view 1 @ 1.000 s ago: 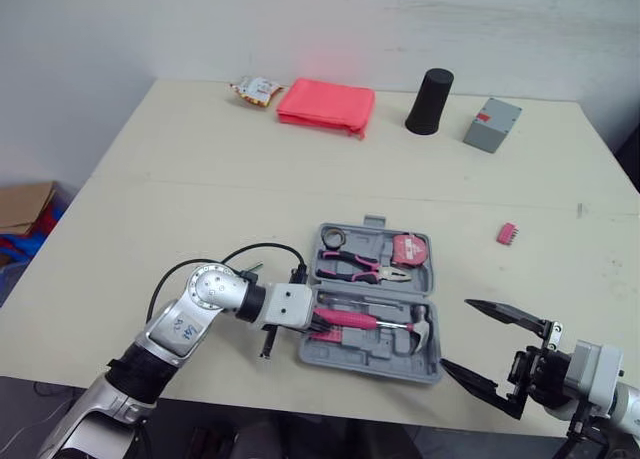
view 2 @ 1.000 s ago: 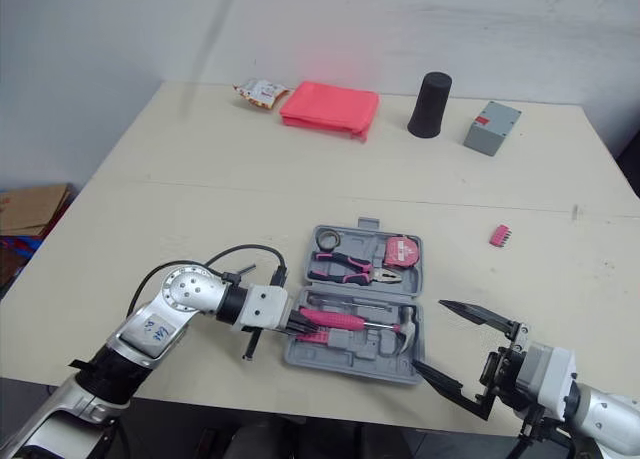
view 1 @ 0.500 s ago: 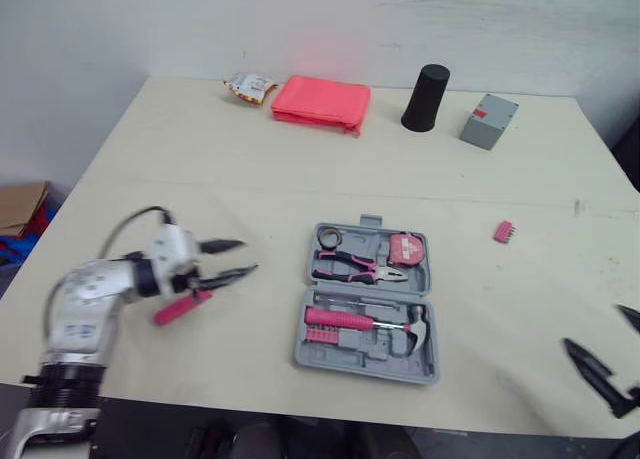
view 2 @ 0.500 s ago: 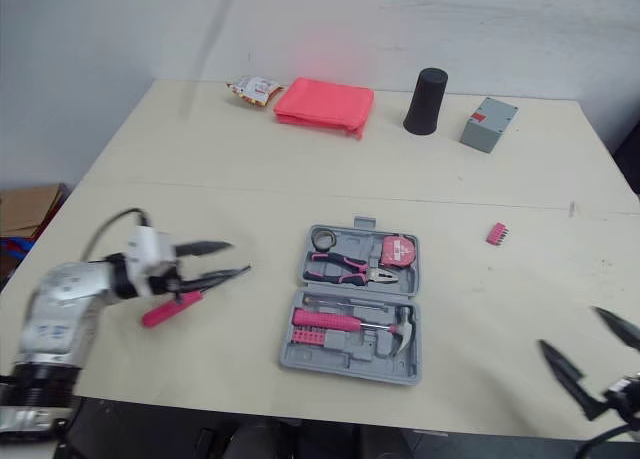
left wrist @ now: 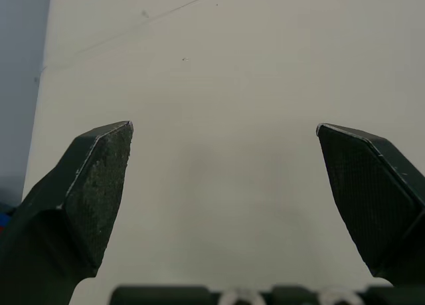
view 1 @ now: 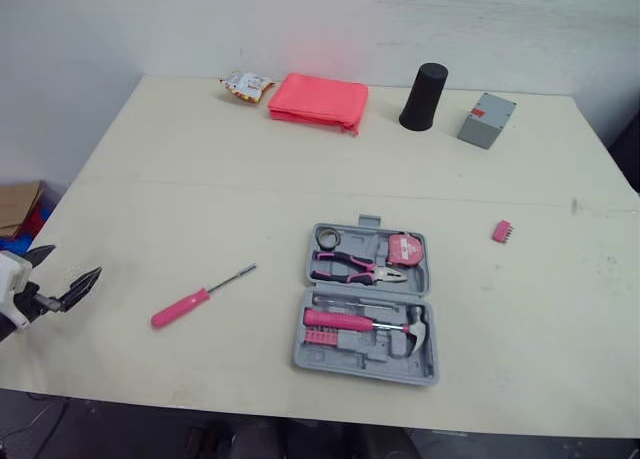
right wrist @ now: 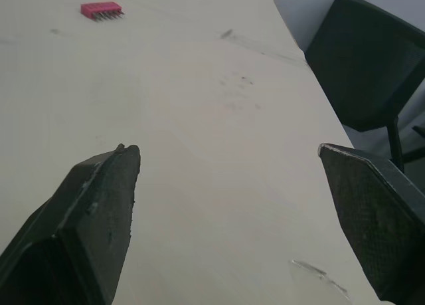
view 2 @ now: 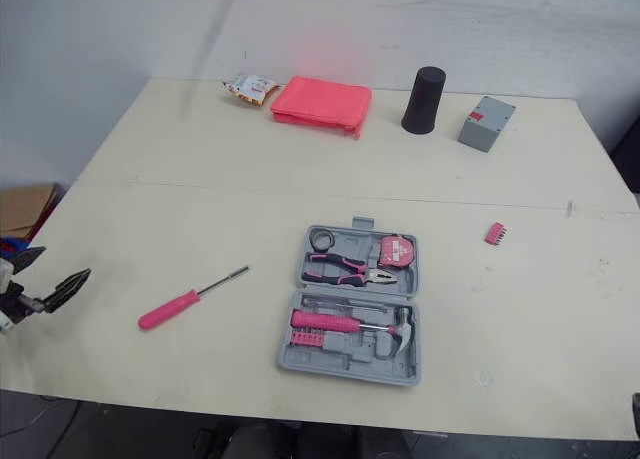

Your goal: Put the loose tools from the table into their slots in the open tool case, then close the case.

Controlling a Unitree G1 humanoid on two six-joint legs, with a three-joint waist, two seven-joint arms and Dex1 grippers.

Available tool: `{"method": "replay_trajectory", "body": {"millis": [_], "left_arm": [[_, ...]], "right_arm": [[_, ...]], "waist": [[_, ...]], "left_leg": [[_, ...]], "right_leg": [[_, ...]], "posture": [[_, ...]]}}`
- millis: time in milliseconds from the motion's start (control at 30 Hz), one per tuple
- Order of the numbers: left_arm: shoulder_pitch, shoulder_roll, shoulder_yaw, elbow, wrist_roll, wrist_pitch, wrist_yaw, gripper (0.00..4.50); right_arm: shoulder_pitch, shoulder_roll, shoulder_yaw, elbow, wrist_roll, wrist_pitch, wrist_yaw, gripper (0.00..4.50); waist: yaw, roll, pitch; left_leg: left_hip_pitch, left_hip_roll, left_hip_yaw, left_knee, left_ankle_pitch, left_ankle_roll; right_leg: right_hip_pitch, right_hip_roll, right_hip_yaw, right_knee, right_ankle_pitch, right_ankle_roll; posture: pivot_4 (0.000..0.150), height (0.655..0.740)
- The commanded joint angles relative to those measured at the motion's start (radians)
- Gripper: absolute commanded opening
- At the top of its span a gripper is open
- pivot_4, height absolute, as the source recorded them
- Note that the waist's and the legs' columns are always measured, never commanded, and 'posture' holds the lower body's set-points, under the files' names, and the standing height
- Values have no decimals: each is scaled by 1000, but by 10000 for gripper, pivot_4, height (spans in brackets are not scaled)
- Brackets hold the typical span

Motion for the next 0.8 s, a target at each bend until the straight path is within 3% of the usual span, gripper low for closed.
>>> {"method": "replay_trajectory", "body": {"millis": [33, 133, 233, 367, 533, 800], "left_arm": [[-35, -23, -12, -170, -63, 79, -3, 44755], [-75, -56, -71, -366, -117, 203, -9, 44755], [-152, -91, -181, -578, -158, 335, -9, 44755], [-217, -139, -261, -726, -211, 459, -3, 44755], [-261, -182, -379, -885, -252, 582, -32, 44755], [-327, -271, -488, -963, -289, 660, -71, 44755]], "right_arm": [[-3, -3, 71, -185, 17, 94, -50, 45000], [-29, -11, 141, -329, 31, 179, -95, 45000], [-125, -55, 230, -500, -10, 412, -294, 45000], [-251, -113, 318, -590, -28, 662, -446, 45000], [-443, -163, 396, -570, -21, 936, -581, 45000], [-756, -70, 507, -343, -141, 1028, -760, 45000]], "waist": [[-1, -1, 0], [0, -1, -1], [1, -1, 0], [-8, 0, 0], [-6, -1, 1], [-13, -3, 2]], "left_leg": [[0, 0, 0, 0, 1, 0], [0, 0, -1, 0, 2, -1], [-2, -1, -1, 1, 5, -3], [-5, -1, 1, 5, 10, -2], [-18, 1, 4, 8, 15, -4], [-20, 1, 10, 12, 19, -4]], "right_leg": [[0, 0, 0, 1, 0, 0], [0, 0, -1, 3, 0, 0], [-2, 0, -1, 4, 0, 1], [-5, 3, 2, 6, 2, 3], [-22, 7, 6, 12, 1, 4], [-30, 9, 15, 22, 1, 7]], "posture": [[1500, 7400], [1500, 7400], [1500, 7400], [1500, 7400], [1500, 7400], [1500, 7400]]}}
